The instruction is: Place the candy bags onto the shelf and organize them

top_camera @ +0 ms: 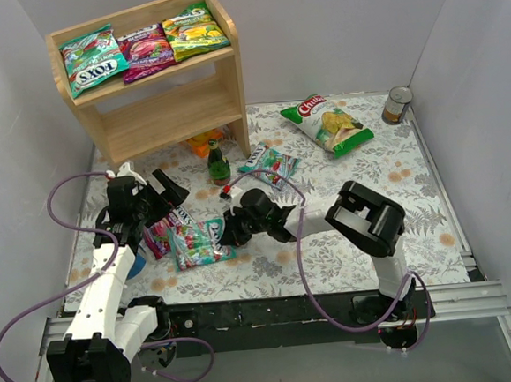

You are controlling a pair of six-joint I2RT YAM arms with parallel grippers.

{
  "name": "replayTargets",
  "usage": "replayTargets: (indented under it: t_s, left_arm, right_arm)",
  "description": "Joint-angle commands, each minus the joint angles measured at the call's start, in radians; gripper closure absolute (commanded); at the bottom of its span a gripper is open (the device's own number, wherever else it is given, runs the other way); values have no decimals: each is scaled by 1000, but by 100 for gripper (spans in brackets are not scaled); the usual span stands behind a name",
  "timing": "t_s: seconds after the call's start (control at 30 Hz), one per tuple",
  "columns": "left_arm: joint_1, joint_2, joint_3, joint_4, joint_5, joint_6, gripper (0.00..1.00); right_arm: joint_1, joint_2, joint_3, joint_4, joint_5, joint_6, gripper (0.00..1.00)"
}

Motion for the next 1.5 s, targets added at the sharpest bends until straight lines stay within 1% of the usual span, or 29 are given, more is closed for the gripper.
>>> replayTargets:
  t_s: [0.0, 0.07, 0.13, 0.17, 0.23, 0.3, 0.33, 0.37, 0.43, 0.47, 0.5, 0.53, 0.57, 0.6, 0.63, 0.67, 0.77, 0.83, 0.87, 0.9, 0.93, 1.0, 1.13, 1.17, 1.3, 1.37, 1.47]
  left_arm:
    - [-2, 12, -30, 27, 119, -34, 2]
    - [-11, 15, -52, 44, 138, -51, 2]
    - [-21, 15, -67, 55, 136, -73, 2]
    - [-29, 15, -81, 58, 133, -80, 2]
    - [-38, 15, -91, 69, 130, -96, 2]
    - [-51, 15, -107, 79, 133, -107, 2]
    - [-55, 18, -114, 86, 138, -116, 3]
    - [-67, 18, -121, 93, 143, -122, 10]
    - [-83, 21, -150, 122, 150, -136, 19]
    - [-101, 25, -159, 132, 150, -157, 29]
    - [-112, 30, -170, 147, 149, -168, 33]
    - [-123, 35, -189, 155, 140, -177, 36]
    - [-146, 39, -200, 164, 135, -198, 38]
    - [-159, 47, -209, 179, 126, -206, 42]
    - [-175, 48, -228, 188, 115, -217, 43]
    - [-205, 55, -234, 198, 94, -225, 45]
    - [-270, 88, -246, 219, 42, -248, 51]
    - [-299, 124, -246, 233, 11, -264, 55]
    - [-320, 134, -248, 238, -17, -271, 56]
    - [-330, 143, -249, 251, -31, -274, 56]
    - [-336, 159, -251, 256, -44, -278, 57]
    - [-350, 174, -251, 270, -80, -278, 59]
    - [-365, 231, -253, 288, -89, -268, 64]
    - [-377, 260, -254, 293, -92, -268, 68]
    - [-405, 344, -256, 307, -104, -265, 79]
    - [-414, 360, -259, 311, -109, -268, 81]
    - [-416, 343, -259, 317, -118, -268, 81]
  right_arm:
    - [-58, -143, -173, -110, 152, 18, 99]
    - [-66, -226, -233, -119, 175, 32, 99]
    - [-68, -280, -305, -137, 226, 49, 99]
    - [-68, -333, -327, -162, 250, 67, 99]
    - [-68, -387, -374, -197, 341, 126, 99]
    - [-72, -455, -391, -272, 430, 178, 99]
    - [-75, -473, -397, -295, 445, 234, 99]
    - [-80, -495, -399, -312, 447, 251, 99]
    - [-80, -498, -394, -311, 389, 271, 99]
    - [-78, -487, -376, -321, 369, 278, 97]
    - [-78, -480, -370, -326, 325, 284, 93]
    - [-78, -475, -365, -328, 311, 293, 86]
    - [-78, -472, -368, -326, 307, 307, 72]
    - [-78, -473, -371, -326, 306, 314, 61]
    - [-78, -478, -374, -326, 316, 318, 52]
    - [-80, -486, -376, -340, 333, 319, 39]
    - [-101, -495, -377, -340, 347, 308, 29]
    - [-127, -499, -405, -303, 312, 304, 26]
    - [-135, -495, -414, -262, 304, 305, 25]
    - [-144, -490, -425, -242, 250, 305, 25]
    - [-163, -481, -425, -231, 231, 304, 24]
    - [-177, -443, -436, -194, 179, 305, 24]
    - [-203, -365, -459, -101, 100, 316, 24]
    - [-201, -352, -460, -67, 85, 319, 25]
    - [-201, -306, -485, 39, -5, 337, 28]
    - [-203, -297, -489, 77, -29, 336, 30]
    - [-203, -299, -485, 94, -50, 322, 31]
